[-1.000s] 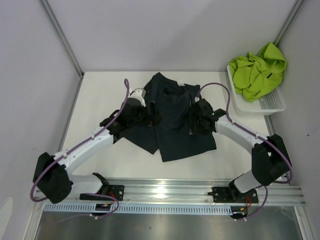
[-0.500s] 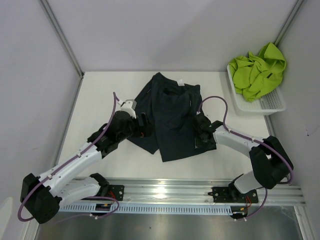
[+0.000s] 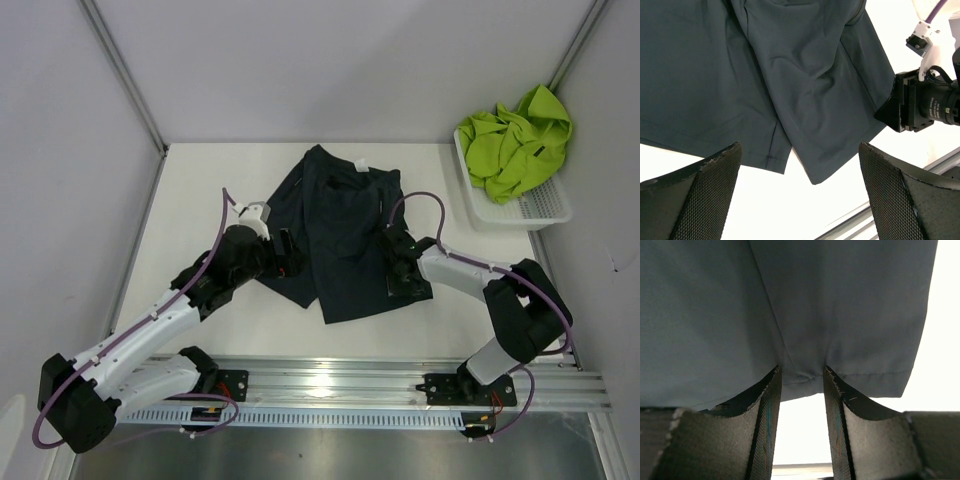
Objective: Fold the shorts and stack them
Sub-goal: Flatten the shorts out
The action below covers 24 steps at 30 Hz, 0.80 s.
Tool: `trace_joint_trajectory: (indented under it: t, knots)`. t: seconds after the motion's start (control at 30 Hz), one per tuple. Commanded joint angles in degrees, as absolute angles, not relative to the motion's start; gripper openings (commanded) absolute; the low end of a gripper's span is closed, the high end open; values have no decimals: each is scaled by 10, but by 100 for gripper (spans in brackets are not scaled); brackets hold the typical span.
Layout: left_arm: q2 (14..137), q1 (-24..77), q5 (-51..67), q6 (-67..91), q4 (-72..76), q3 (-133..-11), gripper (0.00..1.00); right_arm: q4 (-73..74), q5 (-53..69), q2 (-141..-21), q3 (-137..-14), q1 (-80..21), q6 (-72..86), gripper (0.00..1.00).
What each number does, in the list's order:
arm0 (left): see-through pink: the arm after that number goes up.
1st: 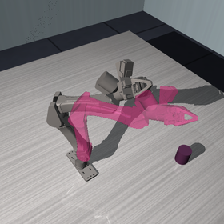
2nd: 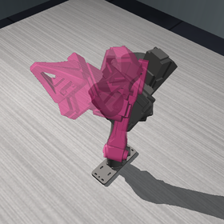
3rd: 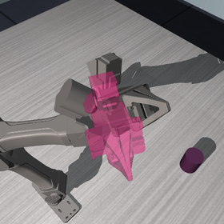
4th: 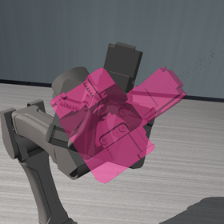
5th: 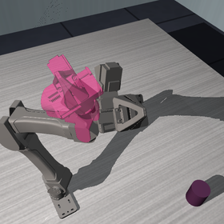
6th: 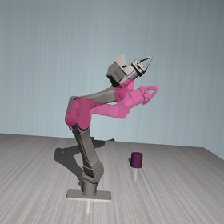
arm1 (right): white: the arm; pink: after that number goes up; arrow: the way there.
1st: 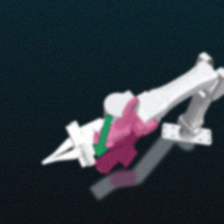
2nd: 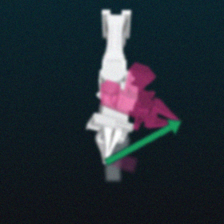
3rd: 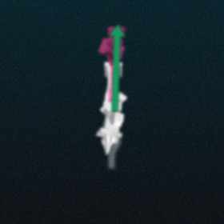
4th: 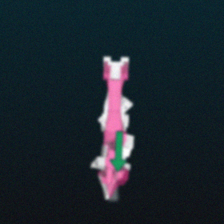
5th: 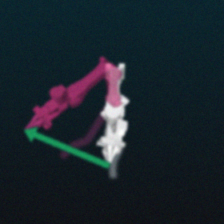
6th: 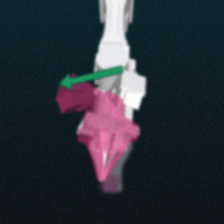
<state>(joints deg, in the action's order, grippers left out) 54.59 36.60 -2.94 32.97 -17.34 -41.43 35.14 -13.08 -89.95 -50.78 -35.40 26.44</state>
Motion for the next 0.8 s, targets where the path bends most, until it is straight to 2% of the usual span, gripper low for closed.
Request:
trace_joint_trajectory:
  t: [0.0,0.13,0.2,0.23,0.33,0.37,0.5,0.77]
  knots:
    - [536,364,-25,330,-167,-416,99,359,-132,-915,-540,-355,244,42]
    - [540,364,-25,327,-168,-418,99,380,-127,-940,-567,-353,233,39]
    - [541,364,-25,325,-169,-421,99,384,-121,-947,-571,-349,227,33]
    - [541,364,-25,324,-169,-422,99,386,-116,-952,-577,-347,225,23]
    - [539,364,-25,323,-171,-423,99,391,-112,-954,-583,-345,225,2]
    - [537,364,-25,321,-173,-423,99,391,-107,-949,-586,-347,227,0]
    - [527,364,-25,317,-192,-430,99,391,-88,-919,-590,-379,252,0]
    - [494,365,-19,314,-216,-418,99,413,-90,-870,-622,-517,315,0]
